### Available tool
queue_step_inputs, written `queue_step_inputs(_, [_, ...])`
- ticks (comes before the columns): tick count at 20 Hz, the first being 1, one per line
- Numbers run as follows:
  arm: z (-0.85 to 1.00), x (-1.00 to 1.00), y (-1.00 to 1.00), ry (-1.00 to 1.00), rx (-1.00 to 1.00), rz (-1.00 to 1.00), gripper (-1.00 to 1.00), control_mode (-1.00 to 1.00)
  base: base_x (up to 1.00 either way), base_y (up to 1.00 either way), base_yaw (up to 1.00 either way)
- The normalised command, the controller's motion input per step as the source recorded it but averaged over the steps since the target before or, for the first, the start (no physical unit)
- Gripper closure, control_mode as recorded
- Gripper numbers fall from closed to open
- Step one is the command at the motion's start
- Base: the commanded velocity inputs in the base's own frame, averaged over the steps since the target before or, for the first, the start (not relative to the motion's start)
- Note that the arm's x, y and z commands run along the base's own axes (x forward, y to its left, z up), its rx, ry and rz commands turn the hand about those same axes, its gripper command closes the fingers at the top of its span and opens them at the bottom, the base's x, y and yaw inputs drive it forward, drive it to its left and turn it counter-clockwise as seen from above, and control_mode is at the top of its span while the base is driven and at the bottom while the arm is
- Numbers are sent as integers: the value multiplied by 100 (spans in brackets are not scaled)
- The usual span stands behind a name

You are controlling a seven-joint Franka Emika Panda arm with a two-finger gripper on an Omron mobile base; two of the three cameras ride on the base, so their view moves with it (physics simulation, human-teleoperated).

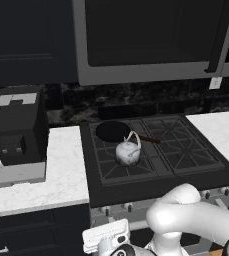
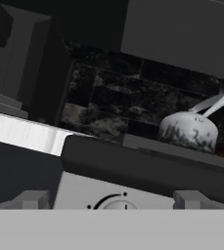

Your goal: Pick the kettle from the counter and place it on a stove burner. Then turn the burner on.

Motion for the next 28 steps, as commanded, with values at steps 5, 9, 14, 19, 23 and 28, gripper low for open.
queue_step_inputs(5, [-21,13,-30,-7,23,7,-100,-100,0,0,0])
queue_step_inputs(9, [-15,11,-63,-7,33,12,-100,-100,0,0,0])
queue_step_inputs(14, [-1,20,-55,-6,39,13,-100,-100,0,0,0])
queue_step_inputs(19, [0,38,-15,-4,37,12,-100,-100,0,0,0])
queue_step_inputs(23, [-1,47,0,-1,29,11,-100,-100,0,0,0])
queue_step_inputs(28, [-18,41,0,-1,22,14,-100,-100,0,0,0])
